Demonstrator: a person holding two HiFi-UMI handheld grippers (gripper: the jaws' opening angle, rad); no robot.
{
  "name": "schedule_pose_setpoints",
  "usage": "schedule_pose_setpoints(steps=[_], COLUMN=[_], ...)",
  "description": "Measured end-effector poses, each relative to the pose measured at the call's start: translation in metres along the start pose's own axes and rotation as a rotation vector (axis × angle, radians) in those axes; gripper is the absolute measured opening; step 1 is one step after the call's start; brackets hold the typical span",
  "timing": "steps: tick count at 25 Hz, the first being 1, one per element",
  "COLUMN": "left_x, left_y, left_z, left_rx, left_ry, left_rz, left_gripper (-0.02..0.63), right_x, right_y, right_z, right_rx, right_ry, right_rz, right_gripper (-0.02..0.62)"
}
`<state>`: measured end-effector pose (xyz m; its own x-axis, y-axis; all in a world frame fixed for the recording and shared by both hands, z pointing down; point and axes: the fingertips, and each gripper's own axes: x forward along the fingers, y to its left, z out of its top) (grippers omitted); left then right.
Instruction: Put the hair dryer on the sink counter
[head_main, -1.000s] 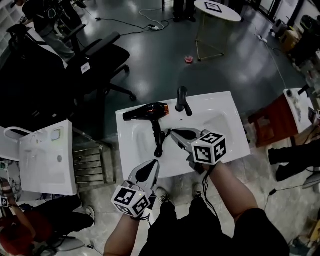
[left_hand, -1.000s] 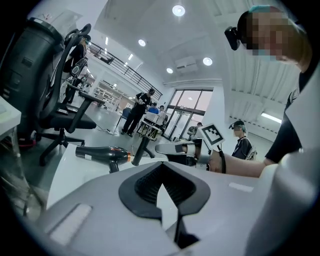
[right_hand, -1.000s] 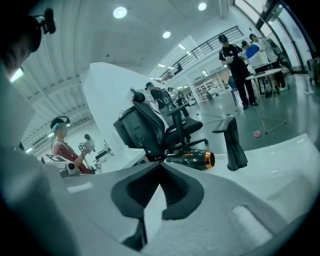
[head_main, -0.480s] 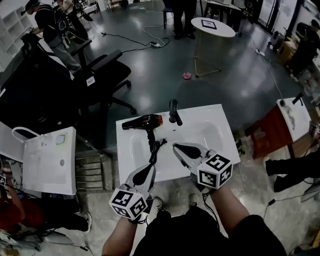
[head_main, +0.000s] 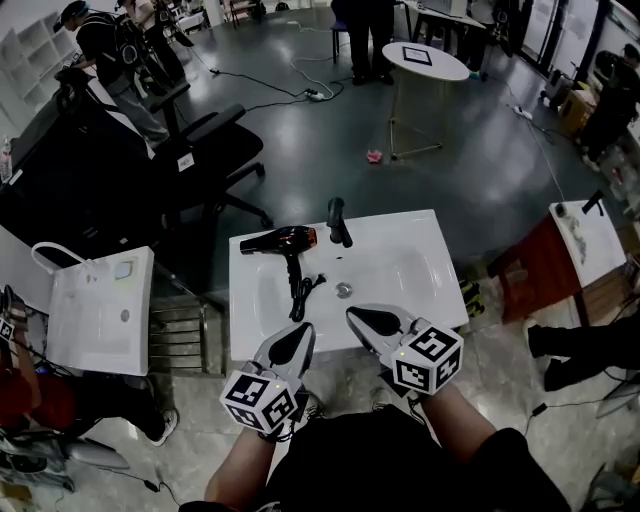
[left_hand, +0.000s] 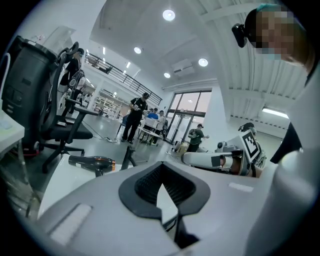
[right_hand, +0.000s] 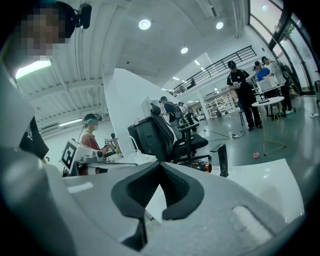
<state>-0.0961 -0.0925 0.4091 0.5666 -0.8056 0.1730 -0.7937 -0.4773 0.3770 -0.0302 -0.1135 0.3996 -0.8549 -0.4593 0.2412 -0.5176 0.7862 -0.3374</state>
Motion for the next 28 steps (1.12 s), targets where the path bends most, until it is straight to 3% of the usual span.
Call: schedule_pose_setpoints(steps=[15, 28], left_x=[0.002, -0.004], left_y=[-0.049, -0.067], left_z=[-0.035, -0.036], left_rx=[-0.010, 0.017], left_ry=[0.035, 0.038], left_rz=[-0.003, -0.012], left_gripper=[0.003, 0.003], right_x=[-0.041, -0.052], right_y=[0.005, 0.020], right_z=[-0.032, -0.037], right_rx=[0.011, -0.007], right_ry=[0.035, 0.034], right_rz=[0.012, 0.041], right_gripper=[0.002, 0.002])
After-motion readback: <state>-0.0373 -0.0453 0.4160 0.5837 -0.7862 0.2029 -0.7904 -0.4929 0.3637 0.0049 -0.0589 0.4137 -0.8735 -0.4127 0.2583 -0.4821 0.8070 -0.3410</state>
